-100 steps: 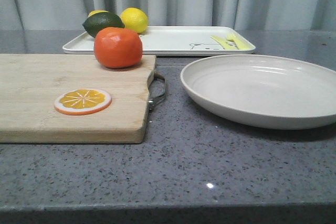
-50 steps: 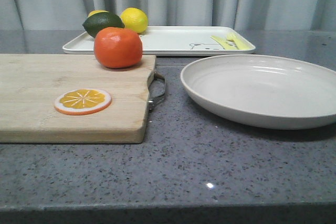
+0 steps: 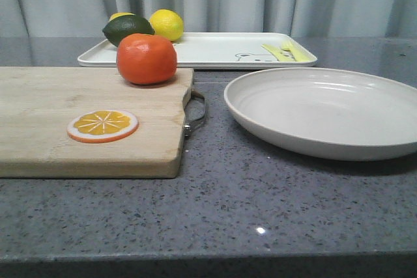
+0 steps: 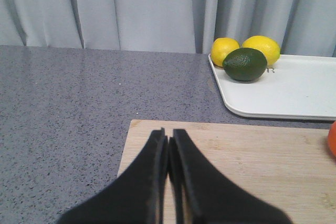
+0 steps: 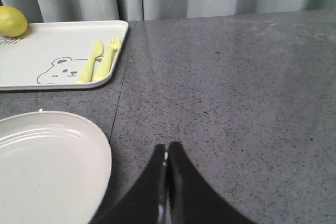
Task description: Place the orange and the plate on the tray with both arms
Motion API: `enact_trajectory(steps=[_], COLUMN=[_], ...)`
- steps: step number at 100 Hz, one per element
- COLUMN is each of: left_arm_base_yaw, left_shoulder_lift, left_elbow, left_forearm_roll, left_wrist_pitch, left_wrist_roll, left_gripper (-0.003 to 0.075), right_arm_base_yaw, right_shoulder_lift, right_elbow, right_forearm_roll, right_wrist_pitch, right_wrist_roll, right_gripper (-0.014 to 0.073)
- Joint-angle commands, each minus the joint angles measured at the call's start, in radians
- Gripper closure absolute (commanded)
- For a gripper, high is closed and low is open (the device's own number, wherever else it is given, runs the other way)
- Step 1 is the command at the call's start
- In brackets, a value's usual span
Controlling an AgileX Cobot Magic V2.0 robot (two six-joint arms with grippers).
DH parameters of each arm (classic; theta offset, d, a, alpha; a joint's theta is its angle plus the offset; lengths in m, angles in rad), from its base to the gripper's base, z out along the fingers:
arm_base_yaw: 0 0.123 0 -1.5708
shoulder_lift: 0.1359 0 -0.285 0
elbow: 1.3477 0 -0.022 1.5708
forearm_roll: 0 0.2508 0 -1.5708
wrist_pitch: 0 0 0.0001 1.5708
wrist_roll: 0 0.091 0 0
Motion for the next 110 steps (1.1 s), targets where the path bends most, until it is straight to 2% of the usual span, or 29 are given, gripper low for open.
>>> enact_trajectory(steps=[1, 36, 75, 88, 97, 110], left_arm_base_yaw=[0.001, 0.001, 0.001, -0.012, -0.04, -0.103], left_shoulder_lift=[0.045, 0.128, 0.155, 0.203, 0.237, 0.29], left_elbow=[-0.06, -0.103, -0.113, -0.145, -0.18, -0.224], left_forearm_roll=[-0.008, -0.008, -0.013, -0.002, 0.002, 0.002], left_wrist_pitch=[-0.082, -0.119, -0.151, -0.114, -0.086, -0.083], left_wrist_roll=[-0.009, -0.009, -0.009, -0.009, -0.009, -0.009], left_gripper=[0.0739, 0.0739, 0.0738, 0.073, 0.0663, 0.0465], right_arm_base_yaw=[-0.005, -0.005, -0.005, -0.005, -0.005, -0.005], right_shoulder_lift=[0.068, 0.258, 0.267, 0.267, 0.267, 0.267], right_elbow=[-0.068, -0.178, -0.177, -0.178, -0.178, -0.178], right_forearm_roll=[0.001, 0.001, 0.001, 0.001, 0.001, 0.001], right_wrist_pitch=[-0.092, -0.151, -0.179, -0.177, -0.172, -0.172], right_wrist_roll=[0.0, 0.0, 0.0, 0.0, 0.0, 0.0], right_gripper=[0.0654, 0.0654, 0.0654, 0.0654, 0.0654, 0.0654])
